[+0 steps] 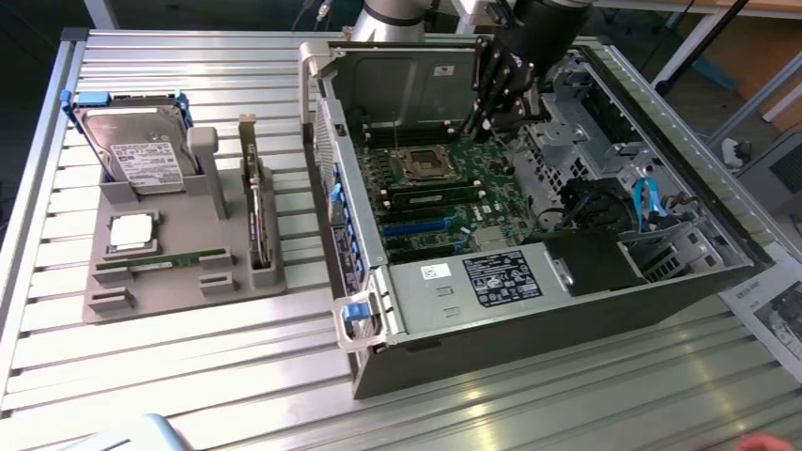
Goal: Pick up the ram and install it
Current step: 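Press down the ram until it locks into place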
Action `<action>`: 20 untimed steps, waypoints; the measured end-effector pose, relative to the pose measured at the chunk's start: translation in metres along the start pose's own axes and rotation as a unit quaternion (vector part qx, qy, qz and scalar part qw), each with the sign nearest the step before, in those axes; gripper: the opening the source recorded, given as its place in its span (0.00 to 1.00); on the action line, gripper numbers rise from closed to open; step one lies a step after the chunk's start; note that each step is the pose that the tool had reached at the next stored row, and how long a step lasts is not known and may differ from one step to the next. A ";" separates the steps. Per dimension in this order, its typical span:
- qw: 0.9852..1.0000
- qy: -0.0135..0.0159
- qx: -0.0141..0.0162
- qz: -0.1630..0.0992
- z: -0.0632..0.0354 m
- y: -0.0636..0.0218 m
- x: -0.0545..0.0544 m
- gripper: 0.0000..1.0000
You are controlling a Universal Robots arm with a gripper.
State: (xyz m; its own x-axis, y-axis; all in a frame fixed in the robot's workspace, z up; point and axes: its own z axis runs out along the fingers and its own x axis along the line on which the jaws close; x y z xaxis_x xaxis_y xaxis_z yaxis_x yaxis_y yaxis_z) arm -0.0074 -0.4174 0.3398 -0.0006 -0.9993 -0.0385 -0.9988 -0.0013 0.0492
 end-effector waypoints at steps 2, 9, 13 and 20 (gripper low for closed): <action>1.000 0.000 0.000 0.000 0.0000 0.0000 0.000 0.19; 1.000 0.000 0.000 0.000 0.0000 0.0000 0.000 0.10; 1.000 0.000 0.000 0.000 0.0000 0.0000 0.000 0.10; 1.000 0.000 0.001 0.000 0.0000 0.0000 0.000 0.10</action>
State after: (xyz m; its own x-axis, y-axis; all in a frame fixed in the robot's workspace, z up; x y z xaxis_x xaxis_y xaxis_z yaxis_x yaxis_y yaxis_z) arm -0.0073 -0.4174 0.3397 -0.0004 -0.9993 -0.0386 -0.9988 -0.0015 0.0480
